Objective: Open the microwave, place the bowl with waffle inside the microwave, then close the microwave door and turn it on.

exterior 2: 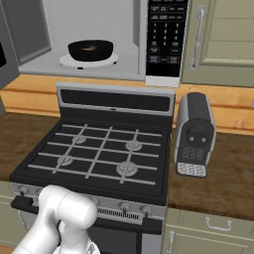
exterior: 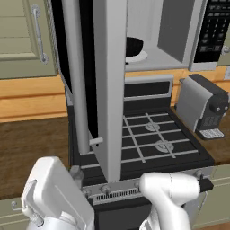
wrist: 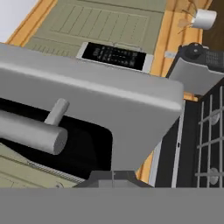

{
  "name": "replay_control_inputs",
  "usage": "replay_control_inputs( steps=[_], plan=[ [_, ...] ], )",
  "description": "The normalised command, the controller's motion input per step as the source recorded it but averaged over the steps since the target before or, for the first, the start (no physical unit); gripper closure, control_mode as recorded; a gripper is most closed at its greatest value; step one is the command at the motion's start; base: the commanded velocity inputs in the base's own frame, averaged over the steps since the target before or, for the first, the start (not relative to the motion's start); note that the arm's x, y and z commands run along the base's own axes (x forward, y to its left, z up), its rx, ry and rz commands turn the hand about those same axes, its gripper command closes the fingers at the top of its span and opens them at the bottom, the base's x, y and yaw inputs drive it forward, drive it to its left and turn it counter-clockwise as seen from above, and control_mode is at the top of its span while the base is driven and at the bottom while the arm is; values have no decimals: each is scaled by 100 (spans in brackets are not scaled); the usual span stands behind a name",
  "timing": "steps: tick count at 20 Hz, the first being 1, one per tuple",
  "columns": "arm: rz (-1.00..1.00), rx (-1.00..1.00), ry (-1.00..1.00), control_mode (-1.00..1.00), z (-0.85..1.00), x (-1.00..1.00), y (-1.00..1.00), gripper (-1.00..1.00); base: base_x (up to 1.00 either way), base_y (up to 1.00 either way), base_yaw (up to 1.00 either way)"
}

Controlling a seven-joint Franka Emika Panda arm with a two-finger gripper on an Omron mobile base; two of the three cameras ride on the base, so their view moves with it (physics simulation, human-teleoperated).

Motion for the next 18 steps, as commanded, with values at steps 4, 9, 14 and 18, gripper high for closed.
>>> replay_control_inputs(
  steps=[4, 9, 14, 18],
  plan=[
    [-12, -4, -1, -100, -47, 42, 67, 100, 0, 0, 0],
    [-20, -2, -2, -100, -18, 82, 41, 100, 0, 0, 0],
    [-24, -8, -2, -100, -27, 88, 31, 100, 0, 0, 0],
    [-22, -3, -10, -100, -4, 55, -3, 100, 0, 0, 0]
  ],
)
